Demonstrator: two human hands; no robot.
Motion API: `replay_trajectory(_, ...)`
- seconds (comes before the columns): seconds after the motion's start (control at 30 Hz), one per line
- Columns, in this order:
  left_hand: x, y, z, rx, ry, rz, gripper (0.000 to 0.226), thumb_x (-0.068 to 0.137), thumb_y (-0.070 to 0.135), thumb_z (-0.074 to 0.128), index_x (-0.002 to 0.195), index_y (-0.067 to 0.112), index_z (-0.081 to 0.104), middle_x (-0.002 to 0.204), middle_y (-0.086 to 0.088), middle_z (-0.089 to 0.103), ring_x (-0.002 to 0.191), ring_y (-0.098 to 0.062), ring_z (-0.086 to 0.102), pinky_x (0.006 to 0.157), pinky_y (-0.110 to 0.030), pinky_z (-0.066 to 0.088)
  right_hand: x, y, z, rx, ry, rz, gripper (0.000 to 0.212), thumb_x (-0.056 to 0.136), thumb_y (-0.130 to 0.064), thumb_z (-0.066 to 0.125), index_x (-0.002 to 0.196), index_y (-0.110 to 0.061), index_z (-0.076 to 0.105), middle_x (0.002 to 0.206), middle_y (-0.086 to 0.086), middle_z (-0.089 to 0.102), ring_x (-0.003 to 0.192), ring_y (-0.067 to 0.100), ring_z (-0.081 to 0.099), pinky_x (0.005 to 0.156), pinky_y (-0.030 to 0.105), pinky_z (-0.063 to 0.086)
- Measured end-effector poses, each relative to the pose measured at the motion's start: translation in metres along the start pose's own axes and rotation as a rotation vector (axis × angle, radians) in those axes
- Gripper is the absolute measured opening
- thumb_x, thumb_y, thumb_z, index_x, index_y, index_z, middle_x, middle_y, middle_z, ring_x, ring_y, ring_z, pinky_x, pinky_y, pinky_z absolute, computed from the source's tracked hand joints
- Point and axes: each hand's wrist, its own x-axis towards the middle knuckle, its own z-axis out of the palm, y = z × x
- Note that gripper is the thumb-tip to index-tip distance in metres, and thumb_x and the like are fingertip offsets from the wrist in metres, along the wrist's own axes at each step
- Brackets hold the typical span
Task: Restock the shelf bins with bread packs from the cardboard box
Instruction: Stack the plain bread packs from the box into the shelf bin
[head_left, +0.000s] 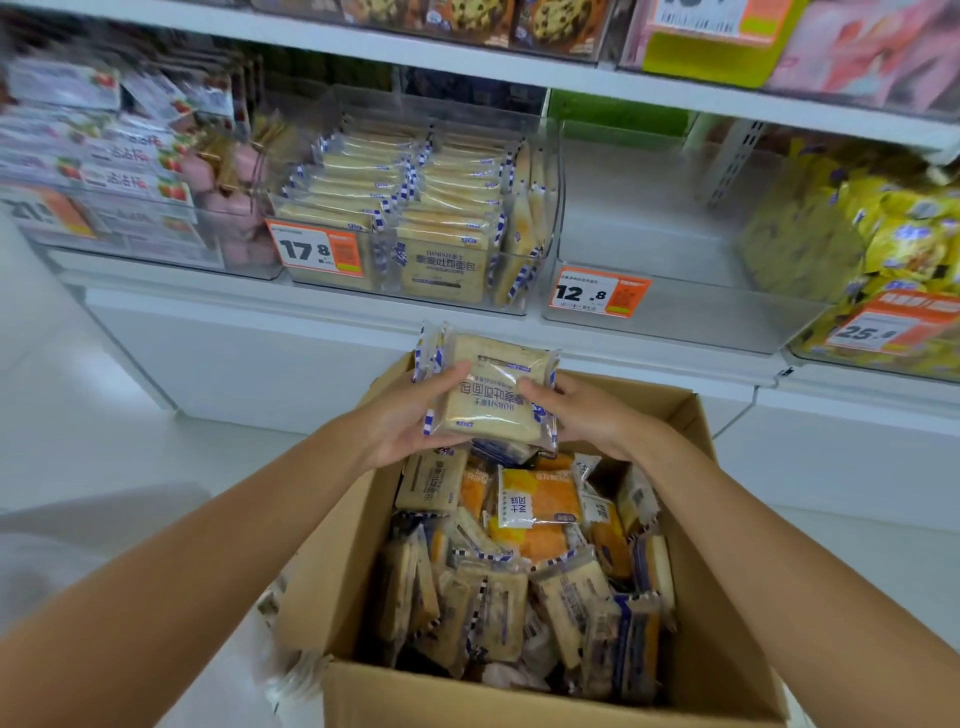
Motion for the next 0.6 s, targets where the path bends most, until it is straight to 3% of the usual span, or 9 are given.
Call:
replay_trajectory(0.07, 0.000, 0.003, -0.013, 0.055, 0.000, 0.007, 0.060, 0.078, 0.057, 0.060, 0.127, 0.023, 0.058, 0.122, -0.008, 0.069, 0.105, -0.026, 0.070, 0.087, -0.042, 0.058, -0.002, -0.007, -0.006, -0.124, 0.116, -0.071, 0.031, 0.093, -0.041, 0.059, 0.114, -0.018, 0.062, 0.103, -0.002, 0.069, 0.088, 0.011, 0.065, 0.077, 0.027, 0.052)
replay_trajectory(0.13, -0.004, 0.008, -0.025, 0.126, -0.008, 0.007, 0.066, 0.076, 0.066, 0.055, 0.130, 0.028, 0.057, 0.124, -0.004, 0.069, 0.107, -0.023, 0.069, 0.092, -0.043, 0.056, -0.004, -0.017, -0.014, -0.234, 0.168, -0.198, 0.014, 0.094, -0.030, 0.061, 0.105, -0.020, 0.063, 0.100, -0.002, 0.068, 0.090, 0.015, 0.064, 0.075, 0.027, 0.050)
replay_trajectory(0.2, -0.008, 0.014, -0.028, 0.221, -0.061, -0.032, 0.073, 0.073, 0.071, 0.054, 0.131, 0.027, 0.056, 0.122, -0.006, 0.069, 0.109, -0.023, 0.068, 0.091, -0.044, 0.056, -0.006, -0.030, -0.012, -0.539, 0.145, -0.345, 0.019, 0.093, -0.026, 0.063, 0.112, -0.026, 0.062, 0.109, -0.004, 0.065, 0.105, 0.018, 0.059, 0.093, 0.039, 0.046)
replay_trajectory(0.3, -0.015, 0.019, -0.015, 0.288, -0.164, -0.059, 0.061, 0.081, 0.056, 0.063, 0.133, 0.027, 0.051, 0.127, -0.007, 0.066, 0.114, -0.025, 0.066, 0.095, -0.047, 0.054, -0.005, -0.049, 0.010, -0.910, 0.211, -0.611, 0.041, 0.088, -0.025, 0.068, 0.128, -0.029, 0.060, 0.127, 0.001, 0.054, 0.127, 0.022, 0.041, 0.113, 0.052, 0.019)
replay_trajectory(0.37, -0.015, 0.016, -0.010, 0.193, -0.183, -0.069, 0.053, 0.088, 0.040, 0.065, 0.135, 0.023, 0.049, 0.126, -0.011, 0.066, 0.114, -0.029, 0.065, 0.098, -0.049, 0.051, -0.005, -0.053, 0.021, -0.840, 0.303, -0.660, 0.064, 0.085, -0.027, 0.072, 0.142, -0.033, 0.045, 0.152, 0.006, 0.030, 0.144, 0.023, 0.019, 0.119, 0.049, 0.011)
replay_trajectory(0.43, -0.014, 0.013, -0.013, -0.020, -0.170, -0.064, 0.050, 0.093, 0.021, 0.065, 0.139, 0.017, 0.047, 0.127, -0.016, 0.065, 0.115, -0.036, 0.064, 0.099, -0.053, 0.050, -0.004, -0.047, 0.019, -0.612, 0.352, -0.438, 0.088, 0.084, -0.044, 0.070, 0.153, -0.031, 0.018, 0.161, 0.001, 0.009, 0.149, 0.020, 0.008, 0.119, 0.041, 0.014)
replay_trajectory(0.5, -0.015, 0.016, -0.015, -0.175, -0.203, -0.035, 0.052, 0.091, 0.007, 0.063, 0.140, 0.009, 0.047, 0.130, -0.018, 0.062, 0.118, -0.041, 0.061, 0.098, -0.058, 0.048, 0.000, -0.035, 0.020, -0.458, 0.254, -0.265, 0.092, 0.082, -0.063, 0.060, 0.155, -0.026, 0.016, 0.160, 0.000, 0.018, 0.146, 0.020, 0.022, 0.118, 0.040, 0.024)
replay_trajectory(0.6, -0.016, 0.020, -0.015, -0.164, -0.315, -0.048, 0.064, 0.083, 0.011, 0.064, 0.144, 0.011, 0.044, 0.146, -0.018, 0.048, 0.125, -0.041, 0.055, 0.099, -0.068, 0.042, 0.003, -0.027, 0.026, -0.446, 0.173, -0.380, 0.093, 0.078, -0.079, 0.046, 0.151, -0.025, 0.029, 0.157, -0.004, 0.028, 0.144, 0.011, 0.026, 0.117, 0.042, 0.028)
